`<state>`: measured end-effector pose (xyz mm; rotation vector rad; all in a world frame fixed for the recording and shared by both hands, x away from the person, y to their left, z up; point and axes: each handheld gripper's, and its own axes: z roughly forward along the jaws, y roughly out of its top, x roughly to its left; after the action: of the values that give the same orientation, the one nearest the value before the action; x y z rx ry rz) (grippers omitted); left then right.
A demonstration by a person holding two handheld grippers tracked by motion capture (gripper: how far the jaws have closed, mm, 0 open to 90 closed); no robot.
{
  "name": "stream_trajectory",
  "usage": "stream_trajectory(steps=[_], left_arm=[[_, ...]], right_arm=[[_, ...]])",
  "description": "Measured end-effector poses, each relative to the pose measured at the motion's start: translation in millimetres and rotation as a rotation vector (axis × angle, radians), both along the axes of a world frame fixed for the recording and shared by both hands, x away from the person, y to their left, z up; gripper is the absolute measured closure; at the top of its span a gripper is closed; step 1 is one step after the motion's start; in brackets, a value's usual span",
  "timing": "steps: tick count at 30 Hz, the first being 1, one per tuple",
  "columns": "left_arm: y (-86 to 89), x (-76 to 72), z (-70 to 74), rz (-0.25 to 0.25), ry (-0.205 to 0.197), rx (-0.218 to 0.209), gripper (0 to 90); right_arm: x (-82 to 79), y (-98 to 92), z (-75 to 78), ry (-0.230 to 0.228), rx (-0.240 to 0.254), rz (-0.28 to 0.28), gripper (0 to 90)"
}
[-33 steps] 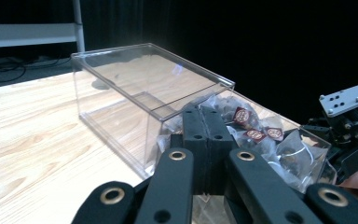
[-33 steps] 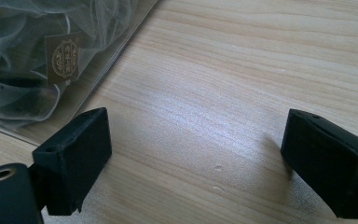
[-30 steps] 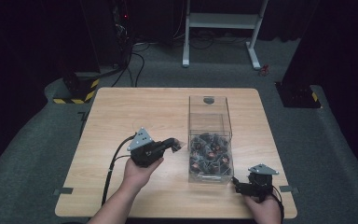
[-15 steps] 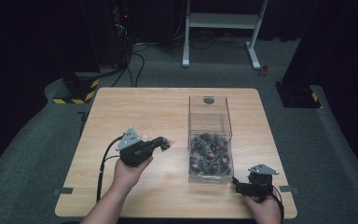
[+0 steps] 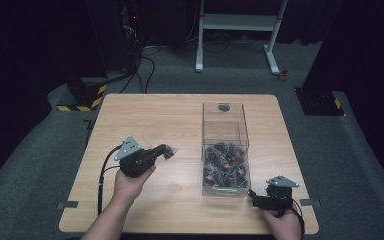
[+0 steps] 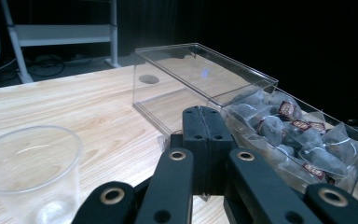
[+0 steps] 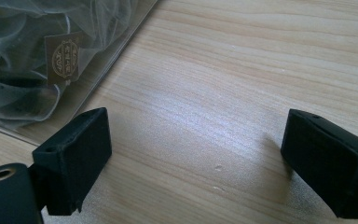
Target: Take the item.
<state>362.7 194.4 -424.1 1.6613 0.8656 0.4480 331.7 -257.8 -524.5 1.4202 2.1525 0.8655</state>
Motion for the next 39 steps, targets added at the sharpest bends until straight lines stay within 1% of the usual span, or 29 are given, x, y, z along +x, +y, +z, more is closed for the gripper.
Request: stream_trajectory(steps=[8, 9, 12, 13, 23, 29, 30, 33, 37, 39], left_arm=[[13.9, 0.7, -1.6, 0.036, 0.008, -0.005, 90.0], [15.9, 1.3, -1.7, 0.038, 0.004, 0.003, 90.0], [19.4, 1.9, -1.6, 0.051, 0.007, 0.000, 90.0], [21.3, 2.5, -1.4, 0.053, 0.002, 0.006, 90.0], [35.0, 6.5, 2.3, 0.091, -0.003, 0.001, 90.0], [39.7, 7.4, 1.9, 0.107, -0.005, 0.001, 90.0], [39.9, 7.6, 1.8, 0.110, -0.004, -0.004, 90.0], [41.3, 8.5, 2.2, 0.118, -0.011, -0.003, 90.0], [43.9, 13.1, 2.6, 0.127, -0.011, 0.013, 90.0], [44.3, 15.0, 3.2, 0.133, -0.006, 0.009, 90.0]], right_arm=[[0.0, 0.0, 0.0, 0.000, 0.000, 0.000, 8.4], [0.0, 0.0, 0.0, 0.000, 0.000, 0.000, 8.4], [0.0, 0.0, 0.0, 0.000, 0.000, 0.000, 8.4], [0.0, 0.0, 0.0, 0.000, 0.000, 0.000, 8.4], [0.0, 0.0, 0.0, 0.000, 0.000, 0.000, 8.4], [0.0, 0.0, 0.0, 0.000, 0.000, 0.000, 8.4], [0.0, 0.0, 0.0, 0.000, 0.000, 0.000, 8.4], [0.2, -0.3, 0.0, -0.002, -0.002, 0.003, 8.4], [0.0, 0.0, 0.0, 0.000, 0.000, 0.000, 8.4], [0.0, 0.0, 0.0, 0.000, 0.000, 0.000, 8.4]])
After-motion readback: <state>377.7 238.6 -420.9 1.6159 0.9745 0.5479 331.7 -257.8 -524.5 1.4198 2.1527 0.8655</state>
